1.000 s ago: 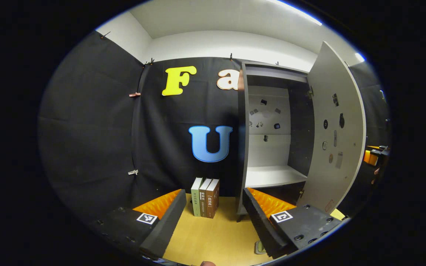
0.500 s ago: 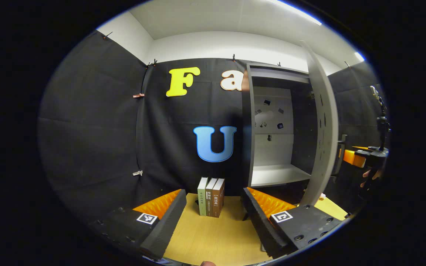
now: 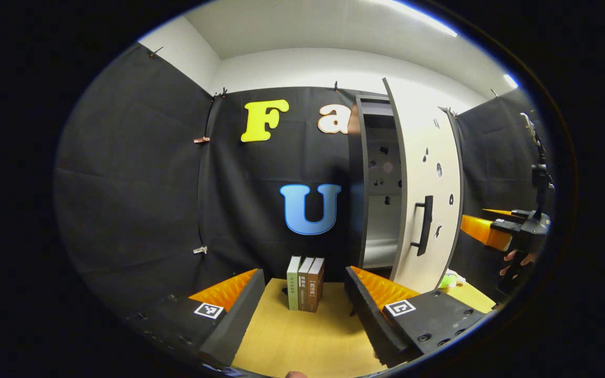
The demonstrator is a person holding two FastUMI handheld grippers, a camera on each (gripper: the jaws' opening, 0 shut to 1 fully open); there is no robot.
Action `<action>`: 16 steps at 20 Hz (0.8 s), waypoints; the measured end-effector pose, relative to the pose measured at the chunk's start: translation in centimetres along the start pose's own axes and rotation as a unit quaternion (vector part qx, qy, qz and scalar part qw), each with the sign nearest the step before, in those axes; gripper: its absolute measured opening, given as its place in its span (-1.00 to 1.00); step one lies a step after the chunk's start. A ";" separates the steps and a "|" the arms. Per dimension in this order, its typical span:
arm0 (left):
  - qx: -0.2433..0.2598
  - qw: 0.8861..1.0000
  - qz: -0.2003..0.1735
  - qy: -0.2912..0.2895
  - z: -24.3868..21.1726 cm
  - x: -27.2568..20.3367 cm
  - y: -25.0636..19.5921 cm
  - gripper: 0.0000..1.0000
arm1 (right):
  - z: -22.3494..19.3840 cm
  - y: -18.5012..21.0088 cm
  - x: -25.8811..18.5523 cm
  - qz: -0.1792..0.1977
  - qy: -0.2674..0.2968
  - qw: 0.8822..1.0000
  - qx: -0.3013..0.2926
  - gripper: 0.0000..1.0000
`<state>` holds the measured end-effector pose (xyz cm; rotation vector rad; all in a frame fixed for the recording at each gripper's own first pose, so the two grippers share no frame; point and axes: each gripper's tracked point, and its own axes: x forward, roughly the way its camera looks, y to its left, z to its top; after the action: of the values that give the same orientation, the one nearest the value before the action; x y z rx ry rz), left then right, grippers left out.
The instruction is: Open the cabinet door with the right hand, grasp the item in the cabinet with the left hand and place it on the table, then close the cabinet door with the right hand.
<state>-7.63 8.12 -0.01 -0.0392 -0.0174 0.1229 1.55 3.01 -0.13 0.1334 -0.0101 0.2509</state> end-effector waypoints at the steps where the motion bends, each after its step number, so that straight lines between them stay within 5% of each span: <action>1: -0.001 1.000 -0.003 -0.006 0.3 0.3 -0.2 0.96 | 0.1 0.1 -0.2 0.000 0.000 1.000 0.003 0.95; 16: -0.011 0.997 -0.067 -0.028 1.1 2.7 -6.1 0.92 | 1.4 -1.8 -4.7 -0.036 -0.008 0.999 -0.013 0.95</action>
<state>-4.27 2.42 1.34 -0.0559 -0.0775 -0.0099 -2.54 -0.07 0.89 0.1094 -0.0247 0.1775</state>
